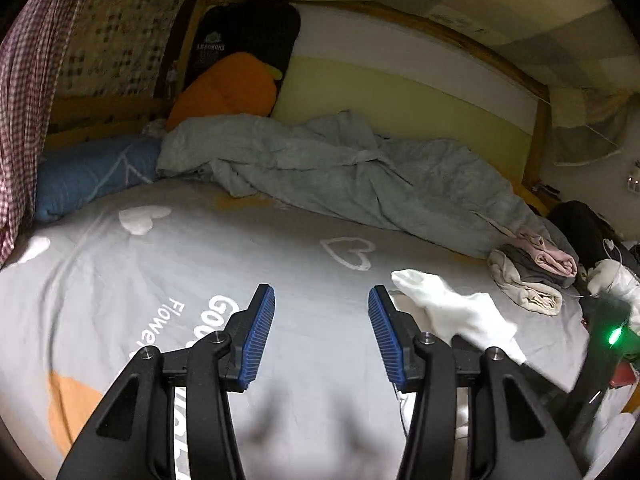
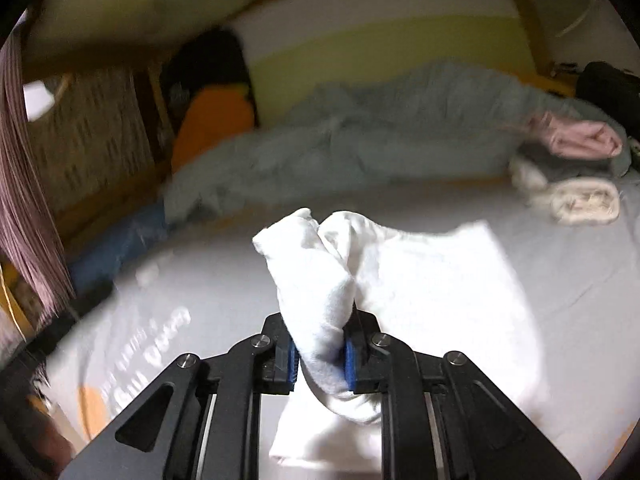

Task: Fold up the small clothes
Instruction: 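Release the folded T-shirt and open both grippers beside it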

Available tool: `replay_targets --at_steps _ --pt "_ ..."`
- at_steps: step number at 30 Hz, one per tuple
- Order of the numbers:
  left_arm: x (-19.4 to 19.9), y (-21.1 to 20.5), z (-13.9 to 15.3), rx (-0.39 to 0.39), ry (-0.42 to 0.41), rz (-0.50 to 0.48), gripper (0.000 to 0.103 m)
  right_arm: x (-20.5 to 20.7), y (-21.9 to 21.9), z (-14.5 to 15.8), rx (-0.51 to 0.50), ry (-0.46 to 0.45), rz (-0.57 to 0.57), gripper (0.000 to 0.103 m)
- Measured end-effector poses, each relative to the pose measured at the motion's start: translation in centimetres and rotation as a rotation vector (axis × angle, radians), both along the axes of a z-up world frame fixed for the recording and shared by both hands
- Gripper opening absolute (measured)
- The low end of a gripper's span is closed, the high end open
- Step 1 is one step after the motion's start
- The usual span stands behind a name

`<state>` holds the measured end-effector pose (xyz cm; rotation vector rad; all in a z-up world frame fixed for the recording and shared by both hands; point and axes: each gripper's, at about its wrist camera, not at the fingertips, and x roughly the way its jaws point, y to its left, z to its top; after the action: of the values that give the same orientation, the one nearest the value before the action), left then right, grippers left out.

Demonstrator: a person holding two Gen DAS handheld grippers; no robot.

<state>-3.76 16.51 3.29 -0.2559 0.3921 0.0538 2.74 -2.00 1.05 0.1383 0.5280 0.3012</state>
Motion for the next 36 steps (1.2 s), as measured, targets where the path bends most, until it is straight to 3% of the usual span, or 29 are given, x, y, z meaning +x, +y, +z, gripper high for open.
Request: replay_targets --at_steps 6,8,9,10,12,14,15,19,21,23,25,29,32,36 --pt "-0.1 -0.7 -0.3 -0.008 0.024 -0.044 0.048 -1.1 1.4 -1.3 -0.089 -0.002 0.038 0.023" --pt "0.1 -1.0 -0.3 -0.016 0.027 -0.07 0.048 -1.6 0.9 -1.7 -0.074 0.016 0.103 0.037" --pt "0.2 -1.1 -0.4 -0.032 0.032 -0.098 0.05 -2.2 0.3 -1.9 -0.056 0.016 0.148 0.057" --pt "0.3 -1.3 -0.5 -0.053 0.039 -0.129 0.051 -3.3 -0.1 -2.0 -0.039 0.01 0.199 0.07" --pt "0.8 -1.7 -0.9 -0.102 0.061 -0.202 0.053 -5.7 -0.9 -1.8 -0.04 -0.032 0.22 0.07" --pt "1.5 -2.5 -1.7 -0.153 0.094 -0.287 0.053 -7.9 -3.1 -0.6 -0.026 -0.13 0.147 0.068" --pt "1.9 -3.0 -2.2 -0.18 0.114 -0.329 0.054 -8.5 -4.4 0.0 -0.022 -0.162 0.091 0.061" --pt "4.2 -5.2 -4.1 -0.263 0.208 -0.42 0.058 -6.1 -9.3 1.1 0.02 -0.102 -0.052 0.046" --pt "5.0 -6.3 -4.9 -0.225 0.252 -0.379 0.053 -4.1 -10.4 0.0 -0.007 -0.02 -0.034 0.041" --pt "5.1 -7.0 -5.3 -0.14 0.268 -0.324 0.028 -2.8 -10.8 -1.5 -0.048 0.047 -0.029 0.032" --pt "4.3 -7.0 -5.1 -0.132 0.246 -0.305 0.022 -1.9 -11.9 -3.5 -0.041 0.12 -0.045 0.025" --pt "2.6 -7.9 -5.9 -0.063 0.287 -0.25 0.019 -1.5 -13.1 -5.5 -0.031 0.182 -0.029 0.024" --pt "2.6 -7.1 -8.0 -0.122 0.348 -0.239 0.019 -1.8 -13.8 -5.7 -0.037 0.189 -0.011 0.024" --pt "1.4 -5.9 -7.1 -0.145 0.302 -0.209 0.036 -3.1 -15.2 -5.5 -0.006 0.173 0.043 0.024"
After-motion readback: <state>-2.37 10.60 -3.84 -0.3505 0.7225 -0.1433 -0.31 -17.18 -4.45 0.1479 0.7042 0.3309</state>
